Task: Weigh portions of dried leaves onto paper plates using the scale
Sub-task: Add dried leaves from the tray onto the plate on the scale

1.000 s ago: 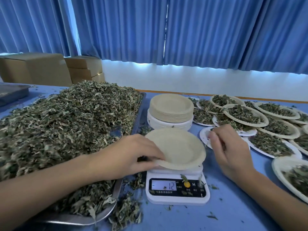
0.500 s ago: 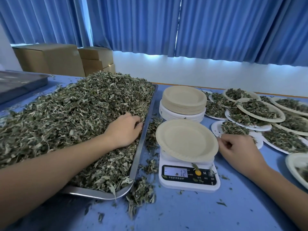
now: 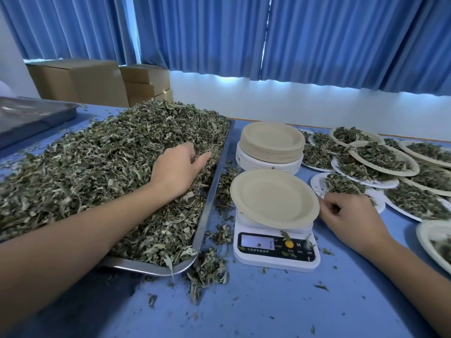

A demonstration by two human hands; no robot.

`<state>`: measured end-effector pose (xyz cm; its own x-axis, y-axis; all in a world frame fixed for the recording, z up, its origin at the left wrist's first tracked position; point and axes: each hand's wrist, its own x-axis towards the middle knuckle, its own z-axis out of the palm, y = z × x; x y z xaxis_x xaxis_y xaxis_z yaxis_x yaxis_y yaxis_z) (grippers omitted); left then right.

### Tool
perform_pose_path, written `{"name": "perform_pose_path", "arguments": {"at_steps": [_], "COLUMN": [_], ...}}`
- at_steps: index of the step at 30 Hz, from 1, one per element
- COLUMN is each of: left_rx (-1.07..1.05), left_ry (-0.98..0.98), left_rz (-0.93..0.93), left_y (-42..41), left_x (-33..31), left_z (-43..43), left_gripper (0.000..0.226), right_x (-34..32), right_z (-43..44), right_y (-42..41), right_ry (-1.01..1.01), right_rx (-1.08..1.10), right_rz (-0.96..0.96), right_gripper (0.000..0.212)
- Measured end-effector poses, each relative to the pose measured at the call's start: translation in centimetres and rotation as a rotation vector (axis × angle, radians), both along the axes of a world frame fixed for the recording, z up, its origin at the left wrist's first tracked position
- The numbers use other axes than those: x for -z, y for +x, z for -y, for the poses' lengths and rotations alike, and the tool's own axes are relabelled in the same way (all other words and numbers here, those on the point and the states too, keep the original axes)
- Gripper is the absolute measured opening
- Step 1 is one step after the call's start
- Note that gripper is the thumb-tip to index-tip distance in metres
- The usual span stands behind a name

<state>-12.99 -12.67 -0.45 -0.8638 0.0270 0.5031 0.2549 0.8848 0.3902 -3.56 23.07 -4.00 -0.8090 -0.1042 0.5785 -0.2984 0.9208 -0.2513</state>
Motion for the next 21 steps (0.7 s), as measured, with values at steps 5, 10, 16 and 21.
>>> {"name": "perform_pose_path", "arguments": {"at_steps": [5, 10, 16, 21], "left_rx": [0.061, 0.092, 0.103, 0.097], "left_ry": [0.108, 0.156, 0.116, 0.196], "left_rz": [-0.020, -0.019, 0.078, -0.072], "left_y": [-0.9, -1.7, -2.2, -2.9], "left_x": [-0.4, -1.6, -2.8, -4.2], "left_z": [0.6, 0.5, 0.1, -0.2], "left_gripper": [0.045, 0.044, 0.041, 0.038], "right_x": [0.0, 0.0, 0.0, 0.0], "right_z": [0.0, 0.0, 0.1, 0.1], "right_y": [0.0, 0.1, 0.2, 0.1], "right_ry": [0.000, -0.013, -0.019, -0.022], "right_rx": [0.001, -0.003, 0.007, -0.003], "right_rz": [0.012, 0.024, 0.037, 0.034], "right_gripper": [0.055, 0.055, 0.056, 0.057]}}
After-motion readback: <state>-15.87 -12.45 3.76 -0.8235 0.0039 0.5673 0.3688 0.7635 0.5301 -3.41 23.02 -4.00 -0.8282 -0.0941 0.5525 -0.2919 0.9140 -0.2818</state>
